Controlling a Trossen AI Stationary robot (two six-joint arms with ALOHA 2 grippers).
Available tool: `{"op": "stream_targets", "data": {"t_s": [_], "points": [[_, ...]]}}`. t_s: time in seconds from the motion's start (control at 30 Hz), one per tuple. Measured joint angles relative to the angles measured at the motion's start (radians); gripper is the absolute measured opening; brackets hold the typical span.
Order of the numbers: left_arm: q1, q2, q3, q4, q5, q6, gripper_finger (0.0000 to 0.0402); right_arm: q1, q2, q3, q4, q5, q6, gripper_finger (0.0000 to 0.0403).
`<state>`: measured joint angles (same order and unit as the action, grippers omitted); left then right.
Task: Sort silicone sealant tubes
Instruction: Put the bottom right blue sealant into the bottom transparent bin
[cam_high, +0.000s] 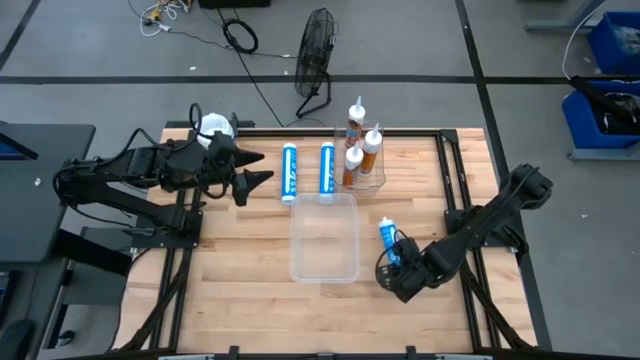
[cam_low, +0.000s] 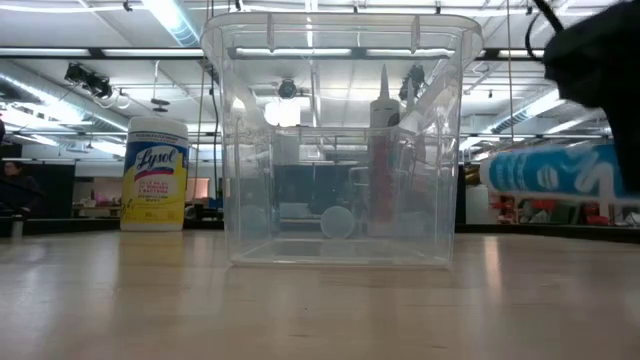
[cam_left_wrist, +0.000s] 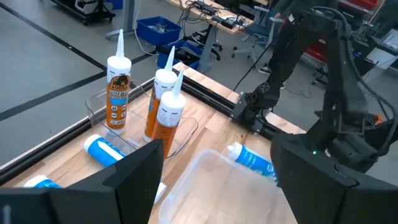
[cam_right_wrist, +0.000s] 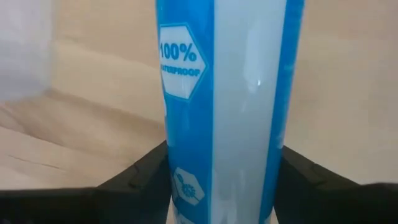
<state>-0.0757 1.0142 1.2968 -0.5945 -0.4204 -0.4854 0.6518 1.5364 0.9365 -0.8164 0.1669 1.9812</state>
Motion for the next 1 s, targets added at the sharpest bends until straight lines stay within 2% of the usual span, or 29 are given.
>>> {"op": "stream_targets", "data": {"t_s": [0.2, 0.33, 0.47, 0.6, 0.8, 1.0], "points": [[0.000, 0.000, 0.000, 0.017, 0.019, -0.026, 0.0300, -0.001, -0.044, 0.162, -0.303, 0.159, -0.024, 0.0203], [0.001, 0.000, 0.000, 0.086, 0.106, -0.027, 0.0300, -0.011, -0.047, 0.287, -0.489, 0.293, -0.065, 0.0203], [0.001, 0.000, 0.000, 0.165, 0.205, -0.023, 0.0300, -0.037, -0.048, 0.380, -0.577, 0.383, -0.141, 0.0203], [0.028, 0.000, 0.000, 0.214, 0.293, -0.062, 0.0300, -0.054, -0.048, 0.436, -0.576, 0.463, -0.246, 0.0203], [0.105, 0.000, 0.000, 0.272, 0.450, -0.167, 0.0300, -0.060, -0.048, 0.504, -0.449, 0.607, -0.505, 0.0203], [0.167, 0.006, 0.000, 0.271, 0.547, -0.204, 0.0300, -0.100, -0.048, 0.543, -0.237, 0.648, -0.821, 0.0203]]}}
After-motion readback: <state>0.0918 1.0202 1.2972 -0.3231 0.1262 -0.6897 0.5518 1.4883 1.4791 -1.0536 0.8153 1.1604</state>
